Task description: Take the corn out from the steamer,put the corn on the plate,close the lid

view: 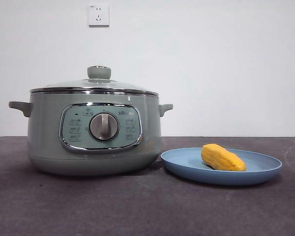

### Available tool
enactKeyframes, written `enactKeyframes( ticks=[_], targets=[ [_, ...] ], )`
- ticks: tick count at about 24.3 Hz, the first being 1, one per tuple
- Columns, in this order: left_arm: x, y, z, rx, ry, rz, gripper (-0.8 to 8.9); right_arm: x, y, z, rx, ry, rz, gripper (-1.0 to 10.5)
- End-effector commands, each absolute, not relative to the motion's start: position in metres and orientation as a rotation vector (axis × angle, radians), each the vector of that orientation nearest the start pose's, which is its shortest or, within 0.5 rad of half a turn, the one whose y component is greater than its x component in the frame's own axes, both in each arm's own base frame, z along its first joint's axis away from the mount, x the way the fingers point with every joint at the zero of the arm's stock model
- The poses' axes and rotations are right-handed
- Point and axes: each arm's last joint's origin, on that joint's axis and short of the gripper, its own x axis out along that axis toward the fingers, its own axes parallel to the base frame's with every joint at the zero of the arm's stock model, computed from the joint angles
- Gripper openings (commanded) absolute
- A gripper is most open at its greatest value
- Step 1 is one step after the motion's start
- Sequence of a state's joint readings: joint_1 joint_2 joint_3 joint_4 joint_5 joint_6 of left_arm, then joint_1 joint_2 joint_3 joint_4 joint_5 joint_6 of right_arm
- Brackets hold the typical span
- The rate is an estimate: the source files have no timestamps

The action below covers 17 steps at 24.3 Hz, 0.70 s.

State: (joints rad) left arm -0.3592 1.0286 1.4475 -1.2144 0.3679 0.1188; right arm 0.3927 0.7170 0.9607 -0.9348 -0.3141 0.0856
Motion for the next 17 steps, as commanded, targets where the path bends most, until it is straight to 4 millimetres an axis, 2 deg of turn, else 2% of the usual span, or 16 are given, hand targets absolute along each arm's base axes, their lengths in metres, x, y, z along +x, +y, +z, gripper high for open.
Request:
enactKeyframes(
  ticks=[1, 17],
  targets=[
    [0.1357, -0.0623, 0.4152, 0.095, 0.792, -0.734, -0.05, 0.1053, 0.0536, 0.3325, 0.043, 0.731, 0.654, 0.0],
    [0.1354, -0.0621, 0.4149, 0.096, 0.797, -0.732, -0.03, 0.1053, 0.0534, 0.3325, 0.045, 0.731, 0.648, 0.0]
  ],
)
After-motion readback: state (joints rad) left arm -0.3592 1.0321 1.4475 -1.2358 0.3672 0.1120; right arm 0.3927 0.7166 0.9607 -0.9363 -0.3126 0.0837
